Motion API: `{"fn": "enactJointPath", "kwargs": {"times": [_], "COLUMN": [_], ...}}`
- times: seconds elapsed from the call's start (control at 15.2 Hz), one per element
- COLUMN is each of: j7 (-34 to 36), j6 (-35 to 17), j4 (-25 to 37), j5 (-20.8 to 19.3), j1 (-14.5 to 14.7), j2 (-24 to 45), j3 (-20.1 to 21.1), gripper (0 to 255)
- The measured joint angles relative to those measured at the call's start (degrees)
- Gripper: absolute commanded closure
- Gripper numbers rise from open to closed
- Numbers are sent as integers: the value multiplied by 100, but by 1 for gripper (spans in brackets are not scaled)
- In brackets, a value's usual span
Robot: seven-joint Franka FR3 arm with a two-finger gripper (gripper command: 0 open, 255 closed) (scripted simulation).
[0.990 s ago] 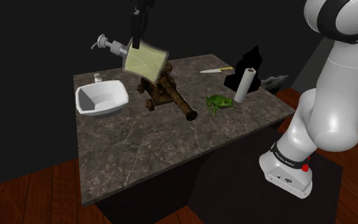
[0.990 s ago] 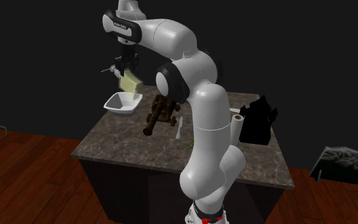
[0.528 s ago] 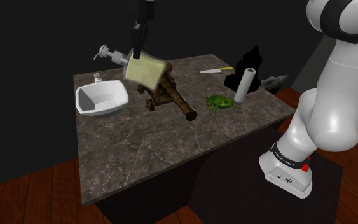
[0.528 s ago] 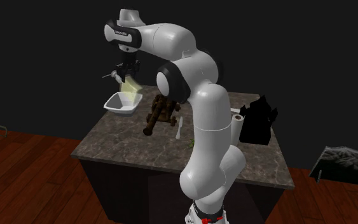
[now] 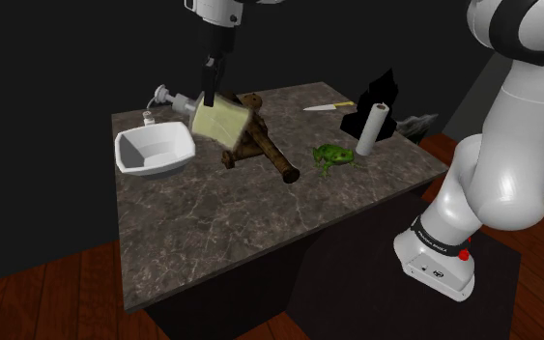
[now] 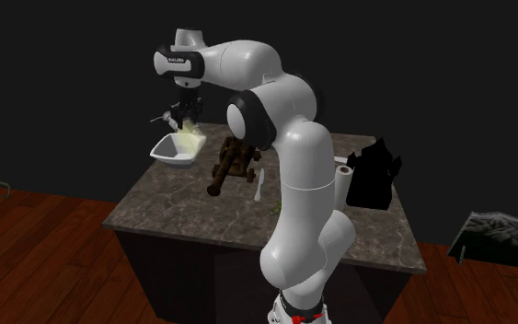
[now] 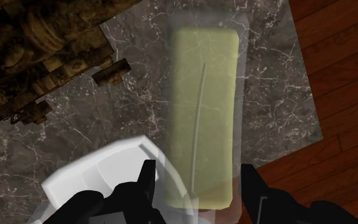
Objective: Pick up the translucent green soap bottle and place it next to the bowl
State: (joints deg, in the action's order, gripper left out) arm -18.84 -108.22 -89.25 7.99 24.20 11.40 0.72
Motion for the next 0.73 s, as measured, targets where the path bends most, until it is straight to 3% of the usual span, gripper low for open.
{"fn": "enactJointPath", "kwargs": {"times": [0.73], "j7": [-107], "j6": [-827], "j4": [-802], "j5": [44], "j1": [10], "j2": [32], "j3": [10], "gripper": [255]}}
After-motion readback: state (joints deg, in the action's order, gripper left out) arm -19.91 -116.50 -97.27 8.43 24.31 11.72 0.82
